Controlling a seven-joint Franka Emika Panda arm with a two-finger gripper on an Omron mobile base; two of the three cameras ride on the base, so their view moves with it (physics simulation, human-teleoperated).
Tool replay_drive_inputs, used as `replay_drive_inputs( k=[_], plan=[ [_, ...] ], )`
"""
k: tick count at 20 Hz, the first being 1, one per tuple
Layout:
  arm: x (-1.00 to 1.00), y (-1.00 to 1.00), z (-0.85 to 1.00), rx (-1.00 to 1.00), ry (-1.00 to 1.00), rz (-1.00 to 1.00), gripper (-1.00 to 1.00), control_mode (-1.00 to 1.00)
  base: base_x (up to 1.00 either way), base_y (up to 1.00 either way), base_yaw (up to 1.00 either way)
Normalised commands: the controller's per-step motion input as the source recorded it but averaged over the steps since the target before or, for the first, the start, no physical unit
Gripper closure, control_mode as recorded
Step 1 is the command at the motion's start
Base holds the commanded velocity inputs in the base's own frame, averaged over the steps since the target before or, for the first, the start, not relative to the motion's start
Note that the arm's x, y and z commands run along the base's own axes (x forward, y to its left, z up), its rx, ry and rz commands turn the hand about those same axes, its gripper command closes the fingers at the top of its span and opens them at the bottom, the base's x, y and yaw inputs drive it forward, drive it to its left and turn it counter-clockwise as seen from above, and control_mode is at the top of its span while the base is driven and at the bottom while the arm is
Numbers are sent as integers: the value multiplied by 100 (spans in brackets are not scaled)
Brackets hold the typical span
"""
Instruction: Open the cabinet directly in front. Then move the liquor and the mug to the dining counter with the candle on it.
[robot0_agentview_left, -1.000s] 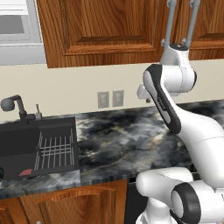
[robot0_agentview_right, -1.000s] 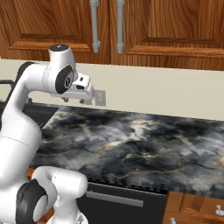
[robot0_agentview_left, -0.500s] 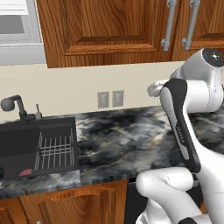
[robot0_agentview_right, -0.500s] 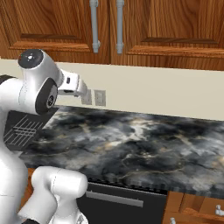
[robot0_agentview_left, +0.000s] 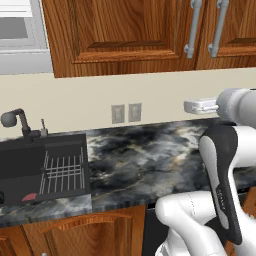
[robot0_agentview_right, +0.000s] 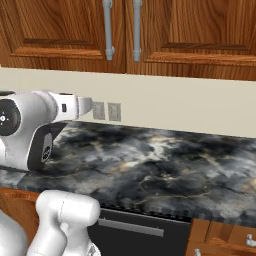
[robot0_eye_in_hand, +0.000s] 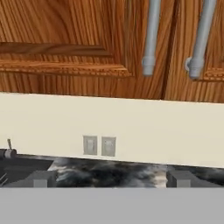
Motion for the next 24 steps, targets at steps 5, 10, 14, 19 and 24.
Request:
replay_drive_inputs(
  k=[5,10,14,19,24],
  plan=[
    [-32,-30,40,0,-37,0,-100,-100,0,0,0],
    [-10,-34,39,0,-30,0,-100,-100,0,0,0],
    [0,-21,39,0,-16,0,-100,-100,0,0,0],
    [39,-3,25,0,-2,0,-100,-100,0,0,0],
    [78,-1,17,0,0,0,-100,-100,0,0,0]
  ],
)
